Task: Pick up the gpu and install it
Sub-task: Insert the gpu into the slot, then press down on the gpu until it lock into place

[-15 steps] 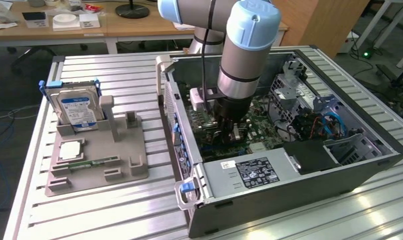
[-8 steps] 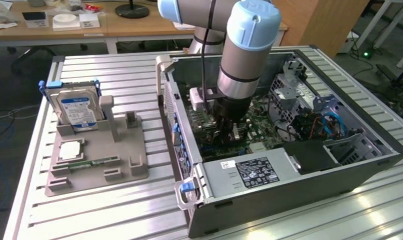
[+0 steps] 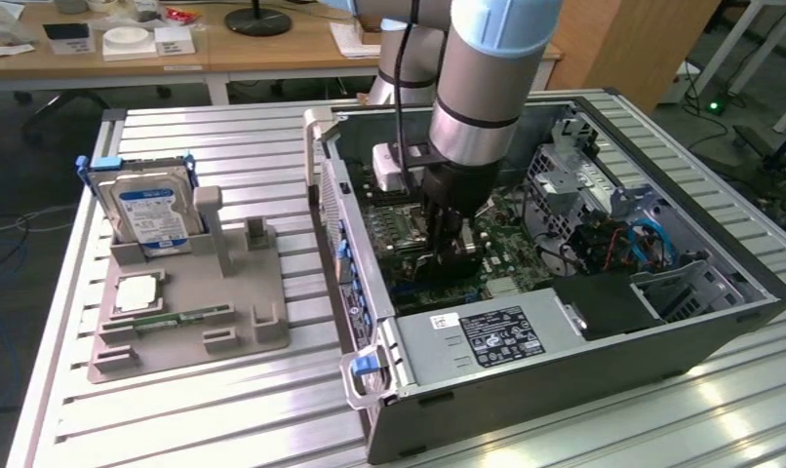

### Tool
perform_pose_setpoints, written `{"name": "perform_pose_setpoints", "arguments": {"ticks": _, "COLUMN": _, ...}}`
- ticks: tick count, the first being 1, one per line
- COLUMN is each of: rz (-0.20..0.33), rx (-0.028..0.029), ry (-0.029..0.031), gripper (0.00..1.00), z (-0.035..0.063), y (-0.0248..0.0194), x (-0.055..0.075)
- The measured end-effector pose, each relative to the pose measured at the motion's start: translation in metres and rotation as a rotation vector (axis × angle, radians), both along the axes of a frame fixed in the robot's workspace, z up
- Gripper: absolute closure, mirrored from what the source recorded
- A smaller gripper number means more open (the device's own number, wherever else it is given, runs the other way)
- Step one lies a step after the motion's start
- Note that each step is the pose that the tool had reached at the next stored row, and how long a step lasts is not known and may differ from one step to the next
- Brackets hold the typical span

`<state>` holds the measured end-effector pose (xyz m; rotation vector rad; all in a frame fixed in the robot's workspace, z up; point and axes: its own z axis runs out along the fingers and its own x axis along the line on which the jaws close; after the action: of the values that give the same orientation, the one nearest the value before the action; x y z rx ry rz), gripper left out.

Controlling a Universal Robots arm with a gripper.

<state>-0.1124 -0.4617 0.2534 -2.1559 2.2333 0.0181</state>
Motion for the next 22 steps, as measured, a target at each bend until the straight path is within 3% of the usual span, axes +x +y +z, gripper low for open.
{"name": "perform_pose_setpoints", "arguments": {"ticks": 5, "rz": 0.000, "rx": -0.0001, "ry": -0.0023, "gripper": 0.66, "z": 0.0202, "y": 0.0000, "x": 0.000}}
{"name": "perform_pose_setpoints", "arguments": {"ticks": 8, "rz": 0.000, "rx": 0.0002, "ry": -0.0029, "gripper": 0.67, "z": 0.0210, "y": 0.0000, "x": 0.000}}
{"name": "perform_pose_setpoints", "arguments": {"ticks": 10, "rz": 0.000, "rx": 0.0000, "ry": -0.0028, "gripper": 0.80, "z": 0.0210, "y": 0.0000, "x": 0.000}}
{"name": "perform_pose_setpoints", "arguments": {"ticks": 11, "rz": 0.000, "rx": 0.0001, "ry": -0.0029, "gripper": 0.80, "z": 0.0210, "y": 0.0000, "x": 0.000}}
{"name": "perform_pose_setpoints", "arguments": {"ticks": 13, "rz": 0.000, "rx": -0.0001, "ry": -0.0028, "gripper": 0.90, "z": 0.0211, "y": 0.0000, "x": 0.000}}
{"name": "perform_pose_setpoints", "arguments": {"ticks": 22, "rz": 0.000, "rx": 0.0000, "ry": -0.0028, "gripper": 0.89, "z": 0.0211, "y": 0.0000, "x": 0.000}}
